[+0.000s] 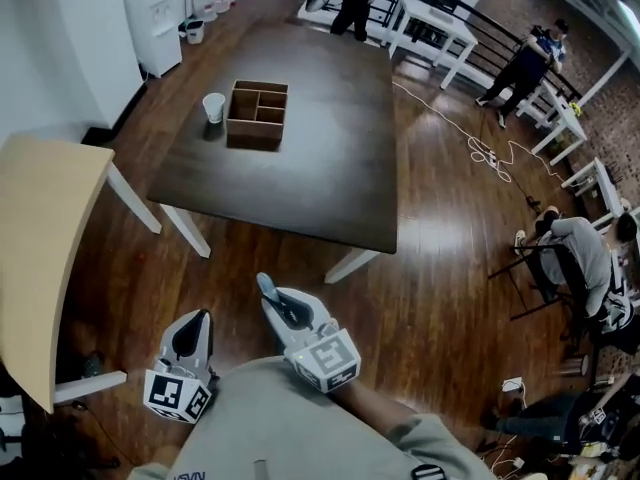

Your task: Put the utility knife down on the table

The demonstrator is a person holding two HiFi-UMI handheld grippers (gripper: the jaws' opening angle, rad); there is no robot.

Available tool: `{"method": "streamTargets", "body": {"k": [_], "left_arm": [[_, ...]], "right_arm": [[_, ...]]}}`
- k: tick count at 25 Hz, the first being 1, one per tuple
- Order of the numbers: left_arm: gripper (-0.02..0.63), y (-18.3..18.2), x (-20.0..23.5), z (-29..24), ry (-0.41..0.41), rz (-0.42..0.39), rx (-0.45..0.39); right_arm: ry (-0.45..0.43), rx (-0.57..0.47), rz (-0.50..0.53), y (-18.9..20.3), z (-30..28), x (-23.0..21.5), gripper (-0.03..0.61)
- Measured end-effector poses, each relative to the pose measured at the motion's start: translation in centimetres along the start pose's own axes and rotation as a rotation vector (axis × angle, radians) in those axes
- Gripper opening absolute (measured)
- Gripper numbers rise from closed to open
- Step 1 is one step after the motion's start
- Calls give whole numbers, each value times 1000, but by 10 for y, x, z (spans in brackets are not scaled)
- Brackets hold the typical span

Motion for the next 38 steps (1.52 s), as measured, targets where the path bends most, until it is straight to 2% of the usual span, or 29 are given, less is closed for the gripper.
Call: {"method": "streamTargets", "body": {"k": [8, 12, 17, 29, 38], "left_arm": [[2, -30, 15, -98, 62, -71, 75], [2, -44, 27, -146, 64, -68, 94], [2, -57, 32, -205, 120, -113, 110], [2, -52, 39, -301, 229, -126, 142], [2, -33, 28, -364, 343, -152, 213]], "right_arm": [[27, -11, -61, -35, -40, -87, 74], [73, -15, -91, -51, -57, -138, 74], [125, 11, -139, -61, -74, -192, 74], [244, 137, -165, -47, -99, -271, 74], [346, 289, -120, -27, -120, -330, 74]]}}
Point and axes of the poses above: the fingertips, and each gripper's own axes: z backward along the fingers, x to its left, y out of its underside, the point moved 10 cm from there along z, backward along the fingers, and after that the axes turned 11 degrees about -z, right-handed, at the moved point
